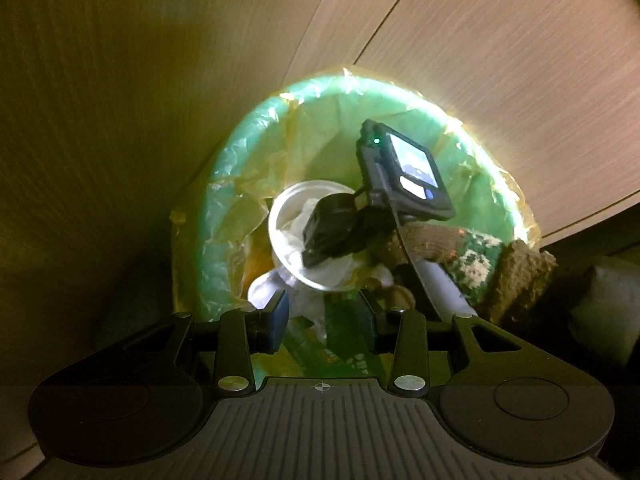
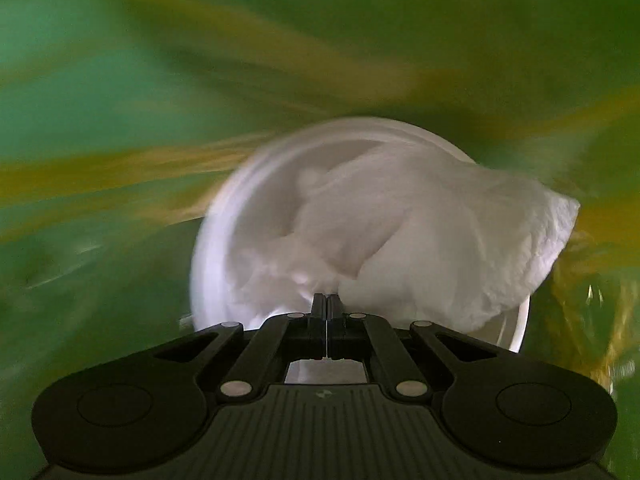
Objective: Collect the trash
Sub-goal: 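Open both grippers to drop the potato and tissue into the bin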
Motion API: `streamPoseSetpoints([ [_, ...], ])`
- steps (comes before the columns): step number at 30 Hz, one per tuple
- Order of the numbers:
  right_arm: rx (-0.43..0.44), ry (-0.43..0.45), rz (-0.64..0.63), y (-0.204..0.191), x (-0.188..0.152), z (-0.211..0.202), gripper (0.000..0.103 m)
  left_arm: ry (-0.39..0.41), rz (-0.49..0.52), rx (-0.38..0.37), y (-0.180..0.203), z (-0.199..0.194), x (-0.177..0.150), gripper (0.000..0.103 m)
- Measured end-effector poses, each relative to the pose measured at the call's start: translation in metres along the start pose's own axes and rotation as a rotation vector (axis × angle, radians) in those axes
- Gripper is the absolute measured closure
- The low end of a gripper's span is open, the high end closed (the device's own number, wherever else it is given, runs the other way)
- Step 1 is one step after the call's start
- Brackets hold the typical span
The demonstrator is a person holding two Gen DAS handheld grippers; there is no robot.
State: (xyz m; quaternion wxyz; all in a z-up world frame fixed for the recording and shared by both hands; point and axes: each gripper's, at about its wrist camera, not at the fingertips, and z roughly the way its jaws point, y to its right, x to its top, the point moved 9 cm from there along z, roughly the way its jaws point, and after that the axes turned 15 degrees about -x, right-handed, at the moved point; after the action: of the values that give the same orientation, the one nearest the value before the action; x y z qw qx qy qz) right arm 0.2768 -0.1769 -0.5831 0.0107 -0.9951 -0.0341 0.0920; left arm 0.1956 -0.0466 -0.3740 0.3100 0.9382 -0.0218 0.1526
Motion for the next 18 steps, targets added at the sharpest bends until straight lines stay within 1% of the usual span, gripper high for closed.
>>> streamPoseSetpoints([
  [2, 0.044, -0.009, 0.044, 0.006, -0.001, -0.009, 0.101, 0.004, 0.008, 0.005, 0.003, -0.003, 0.001, 0.062],
  [3, 0.084, -0.005, 0.062, 0.01, -0.003, -0.02, 0.096, 0.008, 0.013, 0.009, 0.005, -0.004, 0.002, 0.062],
  [4, 0.125, 0.016, 0.076, 0.014, -0.006, -0.037, 0.089, 0.013, 0.02, 0.014, 0.007, -0.007, 0.002, 0.062],
  [5, 0.155, 0.051, 0.084, 0.019, -0.011, -0.054, 0.087, 0.02, 0.026, 0.021, 0.01, -0.007, 0.003, 0.062],
  [6, 0.166, 0.1, 0.087, 0.025, -0.018, -0.075, 0.086, 0.027, 0.034, 0.029, 0.013, -0.009, 0.004, 0.062],
  [8, 0.151, 0.21, 0.089, 0.042, -0.036, -0.117, 0.085, 0.046, 0.052, 0.048, 0.02, -0.016, 0.006, 0.062],
  [11, 0.129, 0.34, 0.093, 0.062, -0.059, -0.168, 0.085, 0.073, 0.093, 0.075, 0.034, -0.029, 0.007, 0.062],
  [14, 0.089, 0.476, 0.083, 0.077, -0.083, -0.219, 0.084, 0.107, 0.138, 0.08, 0.056, -0.042, 0.012, 0.062],
  [16, 0.048, 0.567, 0.058, 0.083, -0.089, -0.251, 0.084, 0.137, 0.175, 0.084, 0.073, -0.057, 0.016, 0.062],
  [17, 0.028, 0.624, 0.043, 0.084, -0.096, -0.274, 0.084, 0.154, 0.195, 0.084, 0.083, -0.067, 0.018, 0.062],
  [18, 0.016, 0.673, 0.028, 0.084, -0.095, -0.295, 0.084, 0.17, 0.212, 0.081, 0.093, -0.077, 0.022, 0.062],
])
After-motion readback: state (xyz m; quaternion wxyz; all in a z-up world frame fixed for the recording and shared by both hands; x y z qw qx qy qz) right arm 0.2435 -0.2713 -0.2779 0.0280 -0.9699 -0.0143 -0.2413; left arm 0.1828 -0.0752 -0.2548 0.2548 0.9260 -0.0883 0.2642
